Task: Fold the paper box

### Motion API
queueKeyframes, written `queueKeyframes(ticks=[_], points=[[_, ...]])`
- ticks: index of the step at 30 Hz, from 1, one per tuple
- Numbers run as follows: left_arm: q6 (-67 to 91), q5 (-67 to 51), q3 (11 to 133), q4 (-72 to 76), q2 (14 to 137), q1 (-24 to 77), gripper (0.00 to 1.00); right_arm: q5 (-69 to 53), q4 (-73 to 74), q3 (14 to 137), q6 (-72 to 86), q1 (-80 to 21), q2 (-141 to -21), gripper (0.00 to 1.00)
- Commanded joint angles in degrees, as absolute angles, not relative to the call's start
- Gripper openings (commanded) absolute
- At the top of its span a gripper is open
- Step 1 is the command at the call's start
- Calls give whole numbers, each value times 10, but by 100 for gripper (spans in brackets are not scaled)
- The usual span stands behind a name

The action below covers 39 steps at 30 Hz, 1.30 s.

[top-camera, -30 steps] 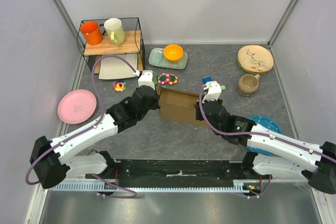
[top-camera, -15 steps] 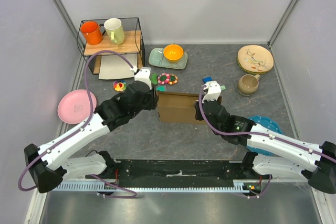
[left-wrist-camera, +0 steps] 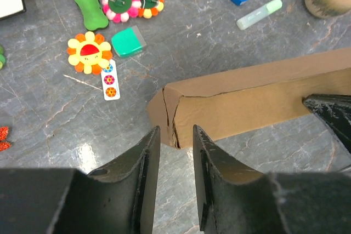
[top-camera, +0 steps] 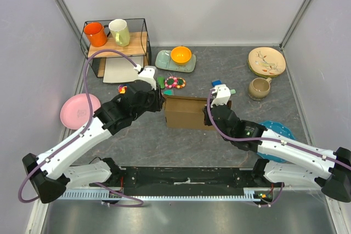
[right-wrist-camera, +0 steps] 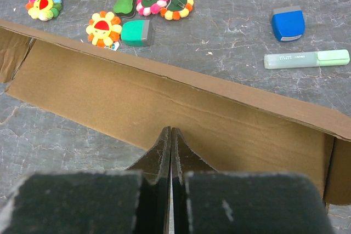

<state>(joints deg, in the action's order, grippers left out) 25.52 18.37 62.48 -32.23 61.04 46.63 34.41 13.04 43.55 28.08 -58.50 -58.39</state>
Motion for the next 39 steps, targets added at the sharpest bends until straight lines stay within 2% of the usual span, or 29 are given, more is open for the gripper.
queueKeyframes(ticks=[1,7,12,15,25,39], points=[[230,154,614,-327,623,464,36,318,224,426,272,-587,-603,0],[222,143,605,-317,641,464,27,318,223,425,272,-587,-603,0],[218,140,599,-307,652,464,7,318,224,425,272,-588,-604,0],[220,128,599,-302,656,464,2,318,224,425,271,-587,-604,0],[222,133,577,-293,656,464,2,318,224,422,272,-587,-600,0],[226,232,538,-328,669,464,2,318,225,418,273,-588,-596,0]])
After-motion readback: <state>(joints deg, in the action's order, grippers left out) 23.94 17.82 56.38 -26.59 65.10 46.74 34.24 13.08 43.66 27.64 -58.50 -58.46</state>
